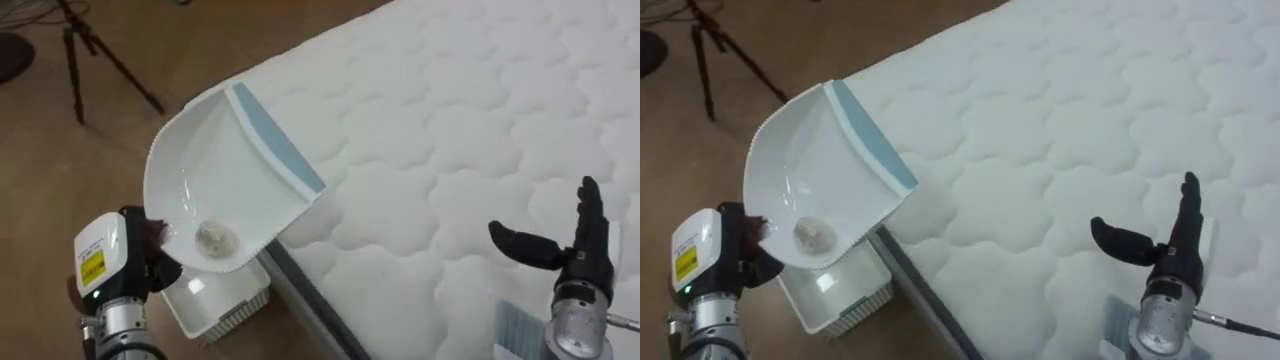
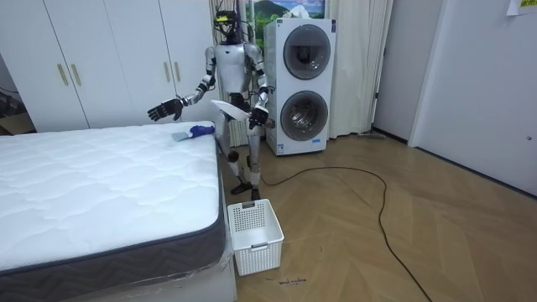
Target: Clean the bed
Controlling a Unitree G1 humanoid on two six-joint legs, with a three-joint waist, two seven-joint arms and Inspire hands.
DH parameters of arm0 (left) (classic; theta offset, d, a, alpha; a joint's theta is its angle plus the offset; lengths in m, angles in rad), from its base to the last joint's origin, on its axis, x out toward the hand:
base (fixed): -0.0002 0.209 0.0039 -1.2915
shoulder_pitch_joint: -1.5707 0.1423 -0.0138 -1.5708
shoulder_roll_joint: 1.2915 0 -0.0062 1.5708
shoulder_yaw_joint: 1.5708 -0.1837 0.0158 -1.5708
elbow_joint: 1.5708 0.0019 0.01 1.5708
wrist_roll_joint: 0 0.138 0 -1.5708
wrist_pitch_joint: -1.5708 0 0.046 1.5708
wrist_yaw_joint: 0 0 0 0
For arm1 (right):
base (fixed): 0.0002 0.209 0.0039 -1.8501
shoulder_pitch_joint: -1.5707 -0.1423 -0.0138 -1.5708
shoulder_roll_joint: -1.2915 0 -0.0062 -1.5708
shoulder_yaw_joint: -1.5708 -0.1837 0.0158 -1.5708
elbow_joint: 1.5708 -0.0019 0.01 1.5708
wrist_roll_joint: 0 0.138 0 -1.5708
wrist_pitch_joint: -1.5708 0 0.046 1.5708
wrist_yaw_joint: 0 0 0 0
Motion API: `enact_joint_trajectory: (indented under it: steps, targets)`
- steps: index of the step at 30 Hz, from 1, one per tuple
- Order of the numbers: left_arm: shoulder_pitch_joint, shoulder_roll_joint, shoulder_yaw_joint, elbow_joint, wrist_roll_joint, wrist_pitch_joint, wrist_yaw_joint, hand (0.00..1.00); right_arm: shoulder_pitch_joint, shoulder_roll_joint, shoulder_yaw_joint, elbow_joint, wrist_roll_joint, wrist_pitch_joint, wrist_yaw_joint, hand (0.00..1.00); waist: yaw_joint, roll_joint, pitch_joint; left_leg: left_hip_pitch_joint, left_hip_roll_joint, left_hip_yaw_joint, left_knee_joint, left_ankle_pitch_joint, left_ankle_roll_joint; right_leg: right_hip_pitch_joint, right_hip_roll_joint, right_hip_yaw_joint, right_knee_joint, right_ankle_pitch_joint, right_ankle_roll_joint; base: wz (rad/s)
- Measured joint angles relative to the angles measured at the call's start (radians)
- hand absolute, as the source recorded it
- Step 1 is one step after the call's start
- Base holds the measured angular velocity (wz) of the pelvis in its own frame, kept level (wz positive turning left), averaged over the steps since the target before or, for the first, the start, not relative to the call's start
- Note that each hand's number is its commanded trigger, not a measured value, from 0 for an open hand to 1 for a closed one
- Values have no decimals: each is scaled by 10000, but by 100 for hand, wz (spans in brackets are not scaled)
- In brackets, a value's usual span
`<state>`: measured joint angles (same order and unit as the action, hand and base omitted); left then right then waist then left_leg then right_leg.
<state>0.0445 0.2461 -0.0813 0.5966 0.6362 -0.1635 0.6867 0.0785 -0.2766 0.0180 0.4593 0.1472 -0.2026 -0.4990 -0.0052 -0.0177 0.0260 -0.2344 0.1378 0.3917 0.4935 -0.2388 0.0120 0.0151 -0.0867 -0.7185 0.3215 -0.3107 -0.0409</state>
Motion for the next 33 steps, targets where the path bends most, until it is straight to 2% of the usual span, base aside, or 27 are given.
enact_joint_trajectory:
  steps: [2,4,6,7,9,10,12,13,14,15,16,17,18,19,20,21,22,23,24,26,29,33]
  targets:
    - [-3,-16,9,-1,12,3,3,100,-3,24,24,0,5,8,5,0,47,-9,-3,-71,-205,-113,-349,136,190,-151,-77,58,78,-25,-2,41]
    - [-1,-36,9,-6,28,6,8,100,-37,32,76,-1,11,11,5,0,183,-37,-24,6,-395,-160,-634,285,243,-165,-193,42,107,-25,24,26]
    - [-7,-21,25,-33,27,5,35,100,-97,31,205,-4,22,10,2,0,210,-77,-81,10,-533,-277,-776,376,303,-149,-241,40,120,-22,41,23]
    - [-8,-20,30,-35,20,5,38,100,-100,25,324,-6,21,10,1,0,332,-144,-129,27,-632,-322,-890,435,323,-142,-308,42,219,-26,58,18]
    - [-12,-21,29,-97,58,5,37,100,-108,25,427,-1,21,10,6,0,405,-215,-175,20,-689,-410,-914,435,323,-69,-314,19,204,-13,85,23]
    - [-18,-23,29,-113,57,3,32,100,-106,27,432,14,60,10,4,0,386,-232,-183,26,-817,-579,-940,444,339,25,-331,-52,206,2,111,45]
    - [-22,-11,17,-179,65,3,-2,100,-99,25,431,71,90,19,-58,0,375,-251,-200,16,-918,-934,-960,468,382,115,-353,-67,292,21,143,57]
    - [-87,4,5,-179,53,3,-29,100,-83,21,475,64,87,23,-125,0,305,-238,-201,-28,-1092,-1258,-996,508,446,115,-367,-39,519,31,157,83]
    - [-209,11,-13,-177,65,4,-69,100,-62,24,497,67,87,53,-156,0,203,-224,-201,-76,-1203,-1659,-980,542,503,72,-412,335,849,32,158,122]
    - [-368,8,-24,-176,99,3,-135,100,-68,23,476,67,84,58,-167,0,83,-198,-202,-125,-1366,-2091,-965,592,573,-56,-447,990,1239,36,165,111]
    - [-429,6,-32,-176,128,2,-143,100,-79,23,462,64,66,56,-184,0,19,-172,-224,-157,-1453,-2346,-940,620,616,-212,-446,1446,1507,45,178,118]
    - [-501,6,-52,-189,100,1,-158,100,-86,34,440,59,-26,44,-223,0,-161,-50,-176,-209,-1605,-2970,-936,687,663,-629,-301,2589,1826,-53,351,107]
    - [-508,50,-130,-281,-6,25,-211,100,-8,50,436,39,-111,23,-227,0,-251,69,-205,-254,-1696,-3406,-1045,787,729,-1090,20,3870,1715,-122,450,104]
    - [-524,102,-190,-294,-19,28,-233,100,60,62,439,42,-165,30,-227,0,-254,91,-204,-239,-1736,-3543,-1122,836,774,-1329,56,4271,1669,-106,478,95]
    - [-533,219,-267,-293,-44,35,-289,100,197,117,455,43,-297,56,-236,0,-285,87,-211,-154,-1875,-3830,-1206,983,712,-1688,21,4907,1394,18,625,77]
    - [-531,286,-334,-293,-75,53,-323,100,256,151,457,45,-346,60,-247,0,-323,74,-213,-95,-1925,-3916,-1194,996,730,-1794,8,5171,1203,153,702,95]
    - [-514,402,-417,-290,-170,57,-422,100,314,207,473,48,-347,72,-276,0,-380,25,-211,27,-2095,-4195,-1168,1001,721,-1925,61,5793,806,736,915,89]
    - [-490,400,-418,-281,-172,56,-469,100,345,178,482,56,-343,73,-335,0,-419,21,-215,106,-2231,-4391,-1144,996,707,-1914,97,5913,703,1405,583,78]
    - [-466,393,-426,-283,-167,39,-493,100,349,158,480,55,-343,72,-377,0,-383,69,-254,117,-2228,-4431,-1147,968,656,-1851,126,5951,599,1412,588,41]
    - [-499,465,-389,-284,-161,5,-507,100,220,156,501,44,-347,70,-390,0,-162,188,-224,14,-2189,-4541,-1163,990,541,-1751,240,5865,355,1366,621,17]
    - [-373,467,-385,-280,-150,6,-639,100,235,155,497,45,-409,70,-174,0,-87,156,-199,-6,-2190,-4590,-1170,971,503,-1727,303,5770,358,1297,540,12]
    - [-312,467,-392,-276,-146,22,-905,100,251,156,504,50,-440,73,150,0,-162,115,-152,-79,-2187,-4724,-1161,924,518,-1679,344,5698,219,1294,495,4]
